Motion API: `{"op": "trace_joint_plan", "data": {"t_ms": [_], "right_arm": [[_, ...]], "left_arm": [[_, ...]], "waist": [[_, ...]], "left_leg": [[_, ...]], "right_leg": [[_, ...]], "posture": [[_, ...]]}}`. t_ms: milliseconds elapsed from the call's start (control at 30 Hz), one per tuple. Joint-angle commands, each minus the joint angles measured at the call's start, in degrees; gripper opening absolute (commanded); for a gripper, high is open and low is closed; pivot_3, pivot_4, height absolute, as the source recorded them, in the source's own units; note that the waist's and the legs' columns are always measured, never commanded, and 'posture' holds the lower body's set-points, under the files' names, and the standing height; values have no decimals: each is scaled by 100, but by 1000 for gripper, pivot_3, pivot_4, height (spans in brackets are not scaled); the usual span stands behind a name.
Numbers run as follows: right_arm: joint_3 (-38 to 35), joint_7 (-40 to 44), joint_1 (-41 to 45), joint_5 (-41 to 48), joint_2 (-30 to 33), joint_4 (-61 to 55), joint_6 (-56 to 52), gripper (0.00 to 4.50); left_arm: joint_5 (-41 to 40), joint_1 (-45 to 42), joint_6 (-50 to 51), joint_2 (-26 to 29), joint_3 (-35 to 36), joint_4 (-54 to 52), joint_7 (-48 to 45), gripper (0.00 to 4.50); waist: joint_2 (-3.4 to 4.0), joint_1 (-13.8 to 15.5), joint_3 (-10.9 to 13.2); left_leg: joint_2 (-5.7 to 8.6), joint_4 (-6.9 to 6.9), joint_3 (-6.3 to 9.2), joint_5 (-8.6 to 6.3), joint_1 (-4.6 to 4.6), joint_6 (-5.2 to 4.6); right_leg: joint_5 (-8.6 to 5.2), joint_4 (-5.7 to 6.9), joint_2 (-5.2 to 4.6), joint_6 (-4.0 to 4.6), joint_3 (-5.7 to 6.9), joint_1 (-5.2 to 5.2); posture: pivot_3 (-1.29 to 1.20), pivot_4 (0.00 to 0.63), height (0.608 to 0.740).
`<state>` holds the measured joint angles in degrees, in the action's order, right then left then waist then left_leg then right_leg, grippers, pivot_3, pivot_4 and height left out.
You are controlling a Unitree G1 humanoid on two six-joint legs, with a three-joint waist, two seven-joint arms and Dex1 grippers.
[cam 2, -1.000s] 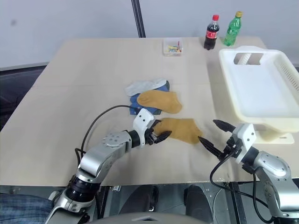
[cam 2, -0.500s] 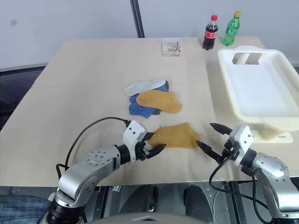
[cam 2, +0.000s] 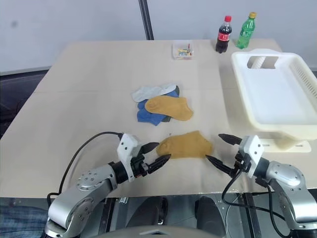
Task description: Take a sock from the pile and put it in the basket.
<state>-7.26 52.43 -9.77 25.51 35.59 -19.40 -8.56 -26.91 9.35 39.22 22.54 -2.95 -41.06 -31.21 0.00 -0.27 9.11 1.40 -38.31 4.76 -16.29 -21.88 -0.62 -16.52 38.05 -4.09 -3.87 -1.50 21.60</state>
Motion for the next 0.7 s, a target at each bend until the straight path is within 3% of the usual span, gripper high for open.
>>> {"op": "trace_joint_plan", "data": {"t_ms": [33, 300, 700], "right_arm": [[-143, 104, 107, 110, 35, 51, 116, 4500], [-137, 130, 305, 239, -27, 27, 45, 4500], [165, -137, 772, -70, -113, 198, -25, 4500]], "left_arm": [[-314, 121, -642, 62, 573, -195, -284, 3629], [-138, 4, -901, -13, 712, -17, 123, 3629], [-609, 253, -1095, 318, 995, -123, -300, 3629]], "waist": [[1, -1, 0], [0, -10, 0], [-1, -33, 0]], "left_leg": [[0, 1, 0, 0, 1, 0], [3, 0, -1, 0, 0, -1], [1, 0, -1, 0, 1, -1]], "right_leg": [[0, 0, 0, 1, 0, 0], [0, 0, 3, -1, 1, 0], [0, 1, 4, 0, 1, 0]], "posture": [[0, 150, 740], [0, 150, 740], [0, 150, 740]]}}
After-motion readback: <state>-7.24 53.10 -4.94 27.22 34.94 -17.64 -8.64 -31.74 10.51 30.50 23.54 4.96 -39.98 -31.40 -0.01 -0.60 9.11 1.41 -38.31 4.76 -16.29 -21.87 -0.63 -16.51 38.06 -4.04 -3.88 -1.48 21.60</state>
